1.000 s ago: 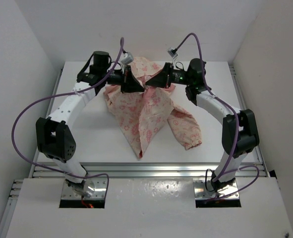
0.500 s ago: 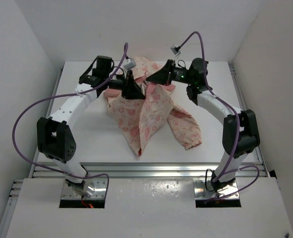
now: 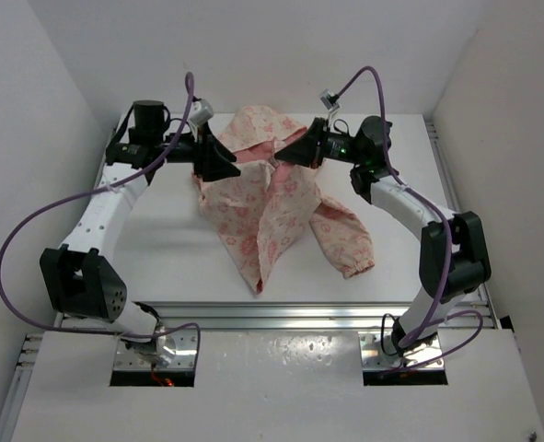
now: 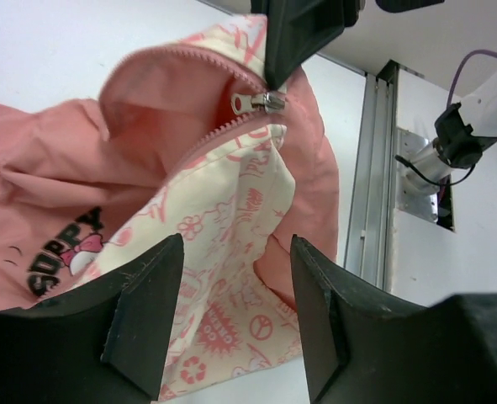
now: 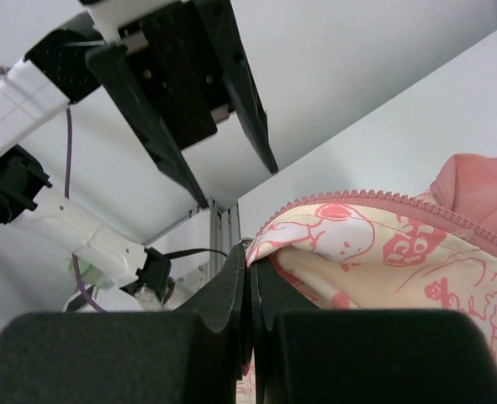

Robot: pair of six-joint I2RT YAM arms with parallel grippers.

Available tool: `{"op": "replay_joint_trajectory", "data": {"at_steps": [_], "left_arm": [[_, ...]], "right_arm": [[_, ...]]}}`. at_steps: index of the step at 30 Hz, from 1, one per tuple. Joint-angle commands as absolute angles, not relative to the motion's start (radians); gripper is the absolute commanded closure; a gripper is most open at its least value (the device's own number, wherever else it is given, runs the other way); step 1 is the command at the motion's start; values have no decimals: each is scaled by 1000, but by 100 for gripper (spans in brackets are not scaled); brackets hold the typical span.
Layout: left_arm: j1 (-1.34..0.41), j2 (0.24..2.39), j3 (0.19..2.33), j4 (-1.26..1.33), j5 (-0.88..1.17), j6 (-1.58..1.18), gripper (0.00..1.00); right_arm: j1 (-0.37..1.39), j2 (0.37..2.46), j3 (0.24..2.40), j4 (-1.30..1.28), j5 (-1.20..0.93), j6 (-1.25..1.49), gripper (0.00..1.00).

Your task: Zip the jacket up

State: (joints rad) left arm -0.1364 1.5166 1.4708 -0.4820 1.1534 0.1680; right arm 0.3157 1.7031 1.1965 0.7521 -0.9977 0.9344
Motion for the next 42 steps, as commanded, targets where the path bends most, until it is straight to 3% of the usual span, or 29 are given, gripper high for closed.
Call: {"op": "replay_joint_trajectory", "data": {"at_steps": [1, 15, 30, 42], "left_arm": [[-123, 1497, 1525, -463, 1241, 212, 41], [-245, 1657, 1641, -463, 1388, 221, 40], [-255, 1695, 1669, -454, 1486, 212, 64], [-282, 1704, 1669, -454, 1430, 183, 65]], "right_arm": [[311, 1640, 1186, 850, -1026, 900, 100], [351, 1640, 1181, 896, -1107, 885, 100], [357, 1649, 1172, 884, -1131, 857, 100], [357, 1649, 1195, 893, -1126, 865, 100]]}}
